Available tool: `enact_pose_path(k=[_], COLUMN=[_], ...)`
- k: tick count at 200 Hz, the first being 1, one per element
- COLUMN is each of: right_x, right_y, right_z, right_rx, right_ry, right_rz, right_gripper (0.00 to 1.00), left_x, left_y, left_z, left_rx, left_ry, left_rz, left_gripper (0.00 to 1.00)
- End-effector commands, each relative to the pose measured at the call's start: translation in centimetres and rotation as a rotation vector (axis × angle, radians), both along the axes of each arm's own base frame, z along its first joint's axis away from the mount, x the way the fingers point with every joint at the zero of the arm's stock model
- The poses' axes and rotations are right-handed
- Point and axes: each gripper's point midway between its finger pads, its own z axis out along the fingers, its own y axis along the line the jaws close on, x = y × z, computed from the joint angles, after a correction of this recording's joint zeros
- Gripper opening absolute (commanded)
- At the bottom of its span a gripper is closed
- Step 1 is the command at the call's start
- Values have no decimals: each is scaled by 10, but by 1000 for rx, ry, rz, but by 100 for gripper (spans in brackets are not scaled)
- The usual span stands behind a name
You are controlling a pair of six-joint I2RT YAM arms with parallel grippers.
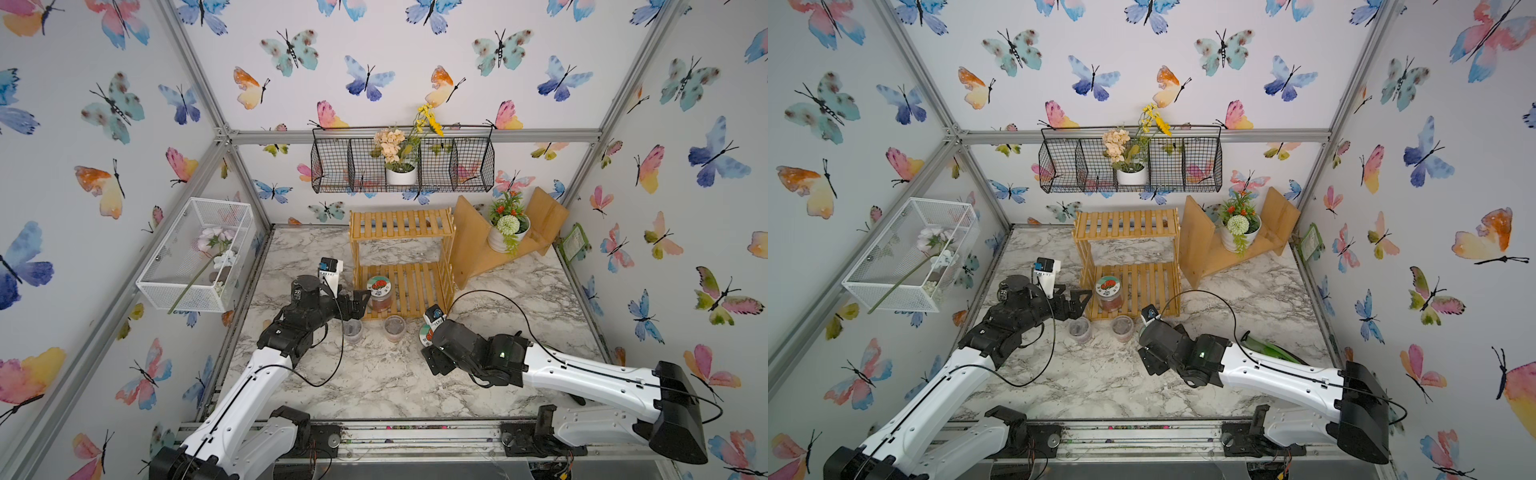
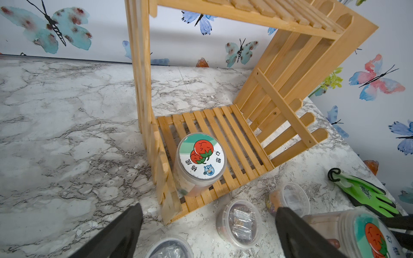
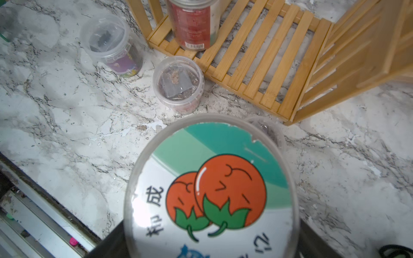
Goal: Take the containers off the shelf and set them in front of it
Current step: Place the container at the center of the board.
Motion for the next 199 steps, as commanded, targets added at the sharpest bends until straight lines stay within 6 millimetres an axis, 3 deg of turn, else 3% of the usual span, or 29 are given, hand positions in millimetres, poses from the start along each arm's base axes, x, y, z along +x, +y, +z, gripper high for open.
enact_pose_path(k=[1, 83, 199], right_x=[-6, -17, -12], right_y=[-9, -24, -31], right_z=[-5, -41, -73], right_rx=[2, 8, -6], right_ry=[-6, 37, 34], right_rz=[-40, -96, -169], right_gripper=[65, 67, 78], left_x=[-4, -2, -2], left_y=[-6, -7, -7], left_z=[0, 2, 4], left_rx=[-16, -15, 2], left_ry=[3, 1, -3], left_rz=[-43, -44, -54], left_gripper=[99, 99, 99])
